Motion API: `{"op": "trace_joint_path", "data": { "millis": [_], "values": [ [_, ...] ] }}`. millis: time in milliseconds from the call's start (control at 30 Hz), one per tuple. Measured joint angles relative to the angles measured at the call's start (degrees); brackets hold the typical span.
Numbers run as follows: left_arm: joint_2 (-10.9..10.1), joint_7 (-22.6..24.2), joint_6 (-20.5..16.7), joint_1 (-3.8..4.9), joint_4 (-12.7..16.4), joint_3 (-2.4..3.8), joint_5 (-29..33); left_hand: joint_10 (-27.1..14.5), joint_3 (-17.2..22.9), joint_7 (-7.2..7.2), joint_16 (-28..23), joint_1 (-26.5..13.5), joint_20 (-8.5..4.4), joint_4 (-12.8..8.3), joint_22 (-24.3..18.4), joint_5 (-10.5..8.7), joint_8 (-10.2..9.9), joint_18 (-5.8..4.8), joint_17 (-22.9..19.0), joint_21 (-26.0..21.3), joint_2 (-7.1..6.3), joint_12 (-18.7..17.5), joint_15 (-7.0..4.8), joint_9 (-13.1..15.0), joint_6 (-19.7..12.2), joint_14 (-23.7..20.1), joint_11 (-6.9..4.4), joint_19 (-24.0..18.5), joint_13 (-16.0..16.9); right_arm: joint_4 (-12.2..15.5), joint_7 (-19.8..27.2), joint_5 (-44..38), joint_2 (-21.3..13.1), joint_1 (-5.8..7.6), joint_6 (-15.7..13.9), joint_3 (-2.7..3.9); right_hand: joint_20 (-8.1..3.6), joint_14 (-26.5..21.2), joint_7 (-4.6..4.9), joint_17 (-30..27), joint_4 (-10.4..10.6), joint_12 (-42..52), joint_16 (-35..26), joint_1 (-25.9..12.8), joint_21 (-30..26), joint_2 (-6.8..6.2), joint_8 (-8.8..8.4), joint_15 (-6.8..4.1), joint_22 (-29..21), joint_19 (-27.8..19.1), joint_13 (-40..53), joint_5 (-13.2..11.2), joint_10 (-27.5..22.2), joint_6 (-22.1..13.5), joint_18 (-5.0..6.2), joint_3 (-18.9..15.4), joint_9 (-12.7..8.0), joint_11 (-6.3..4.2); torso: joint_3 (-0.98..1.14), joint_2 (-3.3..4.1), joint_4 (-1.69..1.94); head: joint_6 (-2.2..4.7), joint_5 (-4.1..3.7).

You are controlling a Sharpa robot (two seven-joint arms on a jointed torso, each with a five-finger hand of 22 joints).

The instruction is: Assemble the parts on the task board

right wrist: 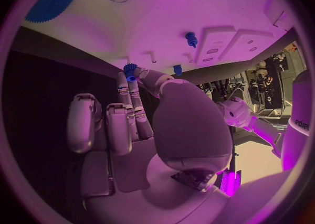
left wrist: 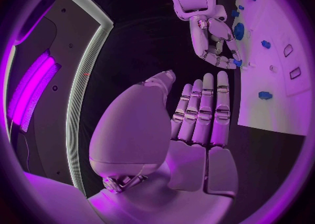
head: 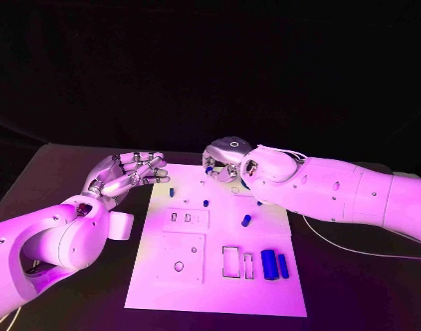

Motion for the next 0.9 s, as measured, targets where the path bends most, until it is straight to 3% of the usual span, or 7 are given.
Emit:
{"op": "trace_joint_path", "data": {
  "millis": [900],
  "values": [
    [-0.5, -0.1, 0.1, 0.91, 0.6, 0.03, 0.0, 0.0, 0.2, 0.0, 0.0, 0.0, 0.0, -0.2, 0.0, 0.0, 0.0, 0.0, 0.1, 0.0, 0.0, -0.3, 0.0, 0.0, 0.0, 0.0, 0.0, 0.0, 0.0, -3.2, 0.0, -0.7, 2.2, -0.42, -0.1, -0.14, 0.0, 0.0, 0.02, 0.0, 0.0, 0.1, 0.0, -0.3, 0.0, -0.31, -0.1, 0.0, -0.2, 0.0, 0.0, -0.3, 0.2, 0.0, 0.01, 0.0, 0.1, 0.03, -0.19, 0.8, 0.37, -0.16, 0.0]
  ]
}}
